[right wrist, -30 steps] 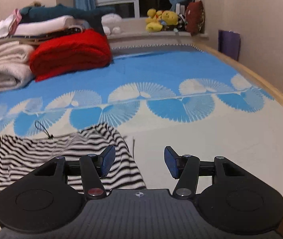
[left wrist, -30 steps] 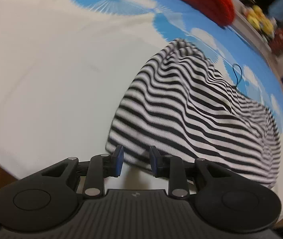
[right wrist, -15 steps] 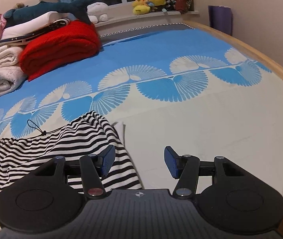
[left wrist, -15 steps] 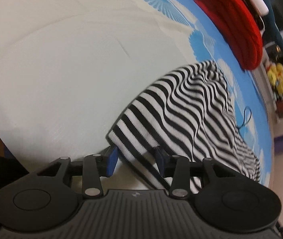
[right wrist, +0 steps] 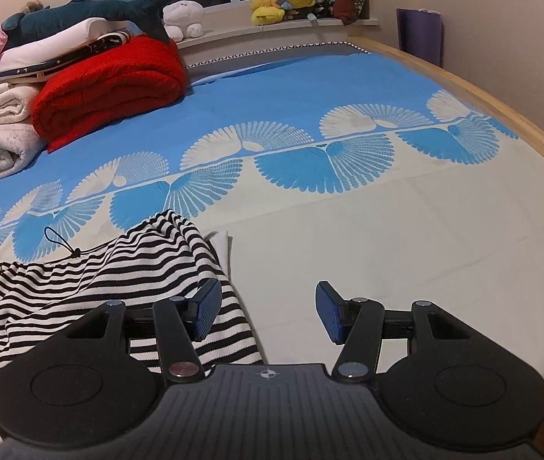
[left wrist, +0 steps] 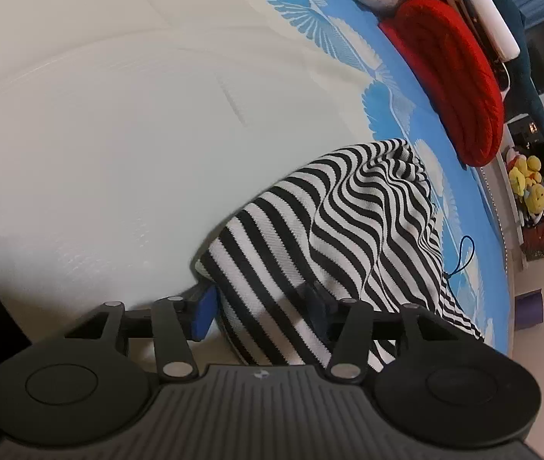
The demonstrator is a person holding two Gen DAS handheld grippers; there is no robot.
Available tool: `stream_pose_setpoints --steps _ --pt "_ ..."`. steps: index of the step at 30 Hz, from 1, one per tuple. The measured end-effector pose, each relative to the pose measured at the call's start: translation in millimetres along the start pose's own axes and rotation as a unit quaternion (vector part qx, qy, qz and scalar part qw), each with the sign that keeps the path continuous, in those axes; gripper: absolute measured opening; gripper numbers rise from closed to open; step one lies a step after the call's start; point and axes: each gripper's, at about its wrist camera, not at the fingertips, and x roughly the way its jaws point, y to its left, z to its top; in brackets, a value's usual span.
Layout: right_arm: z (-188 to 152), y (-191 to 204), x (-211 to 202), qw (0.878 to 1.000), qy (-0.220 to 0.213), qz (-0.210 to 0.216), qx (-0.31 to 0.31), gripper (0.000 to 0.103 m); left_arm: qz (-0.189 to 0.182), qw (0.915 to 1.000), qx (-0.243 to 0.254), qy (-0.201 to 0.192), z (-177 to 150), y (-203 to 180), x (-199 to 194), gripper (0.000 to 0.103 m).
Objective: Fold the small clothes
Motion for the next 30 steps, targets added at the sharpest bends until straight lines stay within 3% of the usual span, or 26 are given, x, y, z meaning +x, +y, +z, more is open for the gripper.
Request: stream_pose_setpoints --steps 6,7,8,10,17,20,23,25,30 --pt "-2.9 2.0 1.9 1.0 0.003 -0.008 -0.007 0.056 -0.006 0.9998 0.018 -0.005 0.0 -5.4 4.4 0.055" --pt "-3.5 2.8 2.6 1.0 0.004 -0.01 -0.009 0.056 -0.007 0.9997 0.021 -0.005 0.2 -6.8 5.7 0.048" --pt "-4.3 3.7 3.3 1.0 0.004 -0.011 -0.011 0.056 -0.01 0.9996 0.025 -0.002 0.7 -7.4 7.2 0.028" --pt "-5.5 5.4 4.9 1.0 0.006 -0.015 -0.014 0.056 -0.011 0.9993 0.035 -0.004 1.3 -8.9 8.2 0.018" --pt "-5.1 10.3 9.0 1.0 0.009 -0.021 -0.011 0.056 -0.019 0.9944 0.082 -0.065 8.0 -26.3 -27.5 0.012" --pt "-2.8 12.2 9.8 1.0 0.007 -0.017 -0.008 0.056 0.028 0.9908 0.107 -0.079 13.2 -27.6 -35.8 0.012" --pt "-0.3 12.9 10.5 1.0 0.006 -0.012 -0.006 0.056 0.116 0.9765 0.167 -0.072 9.4 -36.1 -31.0 0.012" --pt "1.4 12.2 10.1 1.0 0.005 -0.009 -0.005 0.056 0.147 0.9653 0.201 -0.077 5.5 -50.5 -34.0 0.012" --pt "7.2 2.4 6.8 1.0 -0.001 -0.001 0.01 0.056 0.181 0.9176 0.323 -0.144 -23.9 -135.0 -53.7 0.011"
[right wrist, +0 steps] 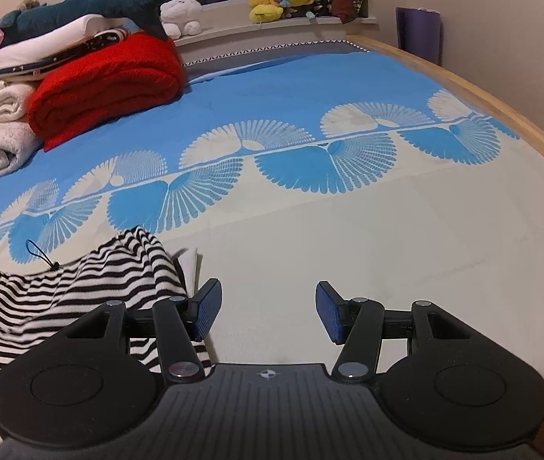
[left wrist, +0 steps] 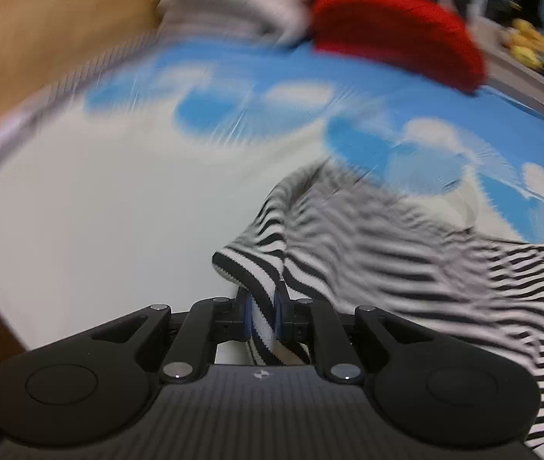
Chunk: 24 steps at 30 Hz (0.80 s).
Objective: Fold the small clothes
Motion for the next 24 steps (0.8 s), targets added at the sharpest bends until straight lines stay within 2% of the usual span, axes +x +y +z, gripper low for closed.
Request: stream_pose_setpoints --steps 2,4,7,10,11,12,14,15,16,20,22,23,24 --pt "3.5 -8.6 -2.5 1.0 -0.004 0.003 0.012 0.056 -0.01 0.9963 0.065 -0.055 8.8 -49.1 -29.6 0.011" --pt "6.0 -16.2 -5.4 1.0 -0.01 0.005 0.024 0.056 -0.043 0.9861 0.125 -0.101 7.3 -99.0 -59.0 0.01" --pt "10.0 -30.8 -8.7 0.999 -0.018 0.002 0.046 0.056 -0.115 0.9574 0.223 -0.144 -20.7 -185.5 -98.5 0.009" --pt "11.1 -45.7 -12.5 0.998 -0.024 -0.003 0.065 0.056 -0.182 0.9232 0.298 -0.161 -69.9 -256.6 -120.9 0.008" --pt "10.9 -50.5 -13.8 0.997 -0.026 -0.005 0.069 0.056 -0.214 0.9103 0.32 -0.153 -89.7 -278.3 -124.0 0.007" --pt "9.6 -53.7 -15.5 0.997 -0.028 -0.007 0.073 0.056 -0.254 0.9001 0.333 -0.12 -105.2 -295.3 -121.3 0.007" --pt "8.9 -62.4 -18.0 0.996 -0.031 -0.01 0.081 0.056 -0.32 0.8816 0.346 -0.022 -128.5 -320.5 -107.9 0.012" --pt "8.4 -66.9 -19.2 0.996 -0.031 -0.01 0.086 0.056 -0.326 0.8775 0.351 0.007 -134.6 -327.4 -103.9 0.012" --pt "7.8 -71.0 -20.0 0.995 -0.031 -0.009 0.092 0.056 -0.327 0.8765 0.352 0.019 -137.3 -328.5 -103.9 0.012" --pt "6.7 -81.1 -23.2 0.993 -0.033 0.009 0.112 0.056 -0.376 0.8744 0.306 0.016 -108.6 -281.9 -115.0 0.021" --pt "7.4 -79.6 -24.5 0.992 -0.036 0.03 0.116 0.056 -0.371 0.8801 0.296 0.006 -87.8 -252.8 -116.8 0.021" --pt "8.2 -77.0 -25.0 0.992 -0.037 0.042 0.116 0.052 -0.362 0.8837 0.297 -0.001 -79.5 -242.0 -118.7 0.021" --pt "9.3 -71.9 -25.0 0.991 -0.039 0.061 0.112 0.042 -0.354 0.8876 0.295 -0.009 -67.7 -223.7 -116.3 0.021"
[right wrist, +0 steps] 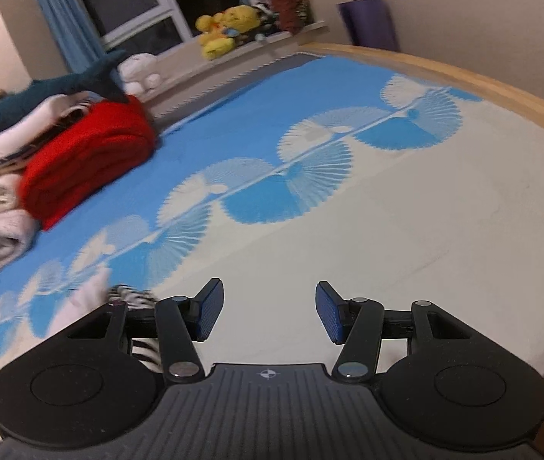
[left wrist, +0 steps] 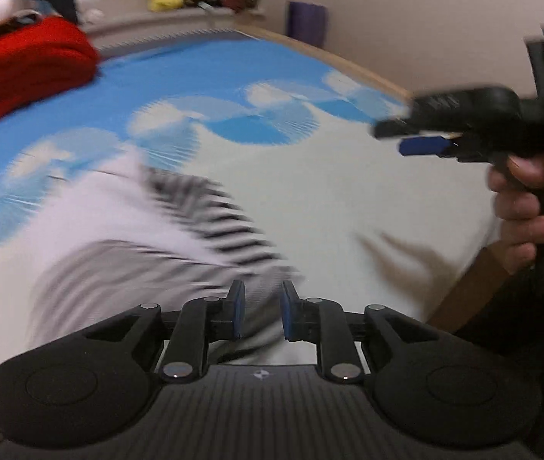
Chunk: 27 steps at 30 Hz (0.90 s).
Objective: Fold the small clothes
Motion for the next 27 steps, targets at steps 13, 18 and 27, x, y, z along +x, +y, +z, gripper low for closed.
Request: stream_pose_setpoints --steps 13,18,27 --pt "-47.2 89.0 78.1 0.975 0.175 0.124 -0.059 0.044 0.061 0.9836 -0.17 -0.004 -20.7 147.8 -20.0 0.022" --pt "-63.5 105.2 111.4 0.966 0.226 0.107 -0.061 0.053 0.037 0.9843 -0.173 -0.004 -19.0 149.2 -25.1 0.032" --pt "-77.9 114.5 108.7 0.959 0.233 0.126 -0.104 0.004 0.033 0.9759 -0.213 0.03 -21.3 153.5 -6.1 0.056"
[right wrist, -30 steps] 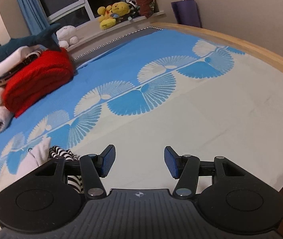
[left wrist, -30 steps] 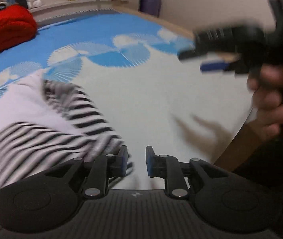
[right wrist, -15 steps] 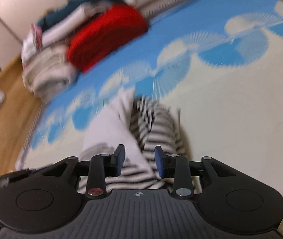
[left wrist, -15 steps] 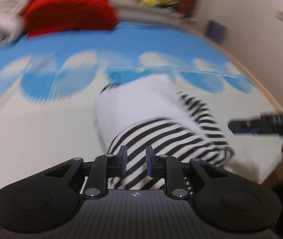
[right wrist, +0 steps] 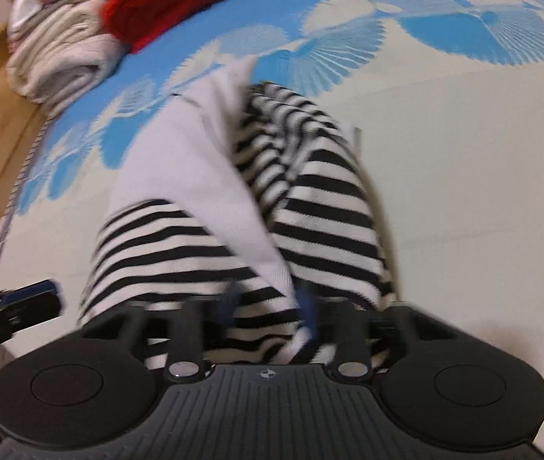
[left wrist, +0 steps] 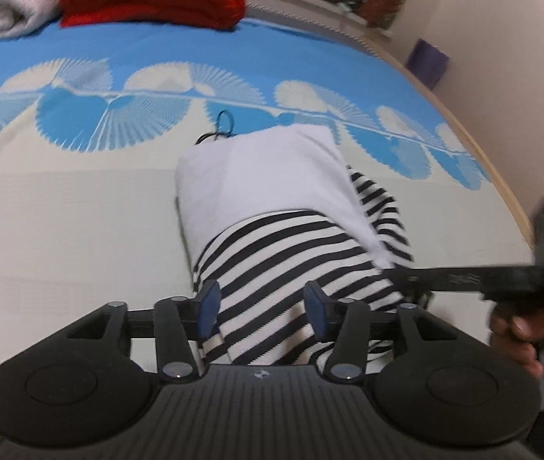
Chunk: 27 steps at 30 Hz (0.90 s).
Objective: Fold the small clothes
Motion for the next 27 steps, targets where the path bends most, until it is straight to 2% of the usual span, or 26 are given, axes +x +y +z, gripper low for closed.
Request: stream_pose_setpoints --steps 1,4,6,7,9,11,13,15,17,19,21,24,25,27 --pt "0.1 1.6 -5.8 1.0 -0.014 0.014 -0.007 0.004 0.003 1.0 -0.009 0.002 0.6 0.5 2.4 0.057" --pt "-0.7 -8.0 -48.4 0.994 -0.091 0.068 0.008 0.003 0.013 0.9996 -0.023 0.005 1.1 -4.2 7.6 0.062" --pt "-4.2 -27.1 -87.5 0.978 -0.155 0.132 0.046 0.003 0.012 0.9997 -0.021 0.002 0.4 -12.4 9.1 0.066" --pt "-8.4 -34.1 -104.1 0.972 -0.179 0.147 0.049 0.003 0.01 0.9998 -0.017 0.003 -0.1 -17.7 10.7 0.068" --pt "-17.7 -46.7 -123.3 0.969 -0.202 0.13 0.05 0.003 0.009 0.9999 -0.001 0.01 -2.5 -30.0 17.0 0.069" --pt "-22.7 -66.6 -121.8 0.974 -0.181 0.1 0.087 0.003 0.025 0.9993 0.019 0.023 -7.5 -41.6 26.6 0.069" --pt "-24.3 -76.7 -103.3 0.985 -0.13 0.044 0.1 0.003 0.04 0.9974 0.045 0.041 -14.5 -50.6 39.3 0.07" --pt "-24.0 -77.6 -76.1 0.994 -0.069 -0.02 0.086 0.003 0.065 0.9938 0.074 0.053 -22.2 -54.5 52.6 0.075" --pt "-23.4 -72.6 -55.2 0.996 -0.023 -0.056 0.064 0.003 0.076 0.9916 0.081 0.066 -25.7 -51.4 61.9 0.078" --pt "-20.8 -66.7 -40.8 0.996 0.002 -0.073 0.054 0.003 0.067 0.9938 0.055 0.069 -22.6 -45.0 58.7 0.076" --pt "-19.7 -58.4 -35.1 0.996 0.006 -0.084 0.041 0.003 0.05 0.9967 0.034 0.054 -18.5 -40.5 47.9 0.069" --pt "-18.7 -53.8 -37.7 0.996 0.004 -0.085 0.033 0.003 -0.001 0.9981 0.041 0.047 -17.2 -41.8 37.9 0.069" --pt "-19.5 -51.7 -37.5 0.996 0.007 -0.09 0.024 0.003 0.004 0.9964 0.058 0.062 -19.5 -44.0 44.0 0.069" --pt "-22.8 -50.3 -36.9 0.995 0.019 -0.099 0.007 0.003 0.054 0.9868 0.118 0.097 -33.2 -47.1 65.3 0.069"
